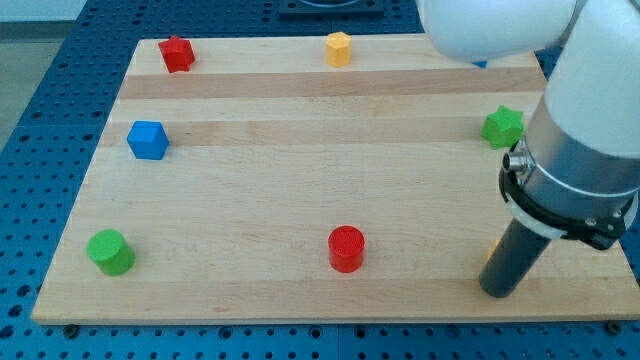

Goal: Place the yellow heart vertically below the green star

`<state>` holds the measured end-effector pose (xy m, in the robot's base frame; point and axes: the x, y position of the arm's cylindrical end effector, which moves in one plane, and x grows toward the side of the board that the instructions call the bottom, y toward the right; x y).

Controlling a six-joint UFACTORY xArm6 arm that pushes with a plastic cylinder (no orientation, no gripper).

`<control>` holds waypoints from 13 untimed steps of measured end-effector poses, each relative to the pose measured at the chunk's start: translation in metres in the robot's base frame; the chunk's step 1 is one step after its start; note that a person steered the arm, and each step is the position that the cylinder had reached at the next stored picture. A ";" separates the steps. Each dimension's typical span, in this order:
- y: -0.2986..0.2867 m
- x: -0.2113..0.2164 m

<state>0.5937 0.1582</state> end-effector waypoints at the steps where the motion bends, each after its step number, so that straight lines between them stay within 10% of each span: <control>1: 0.002 -0.006; 13: 0.005 -0.030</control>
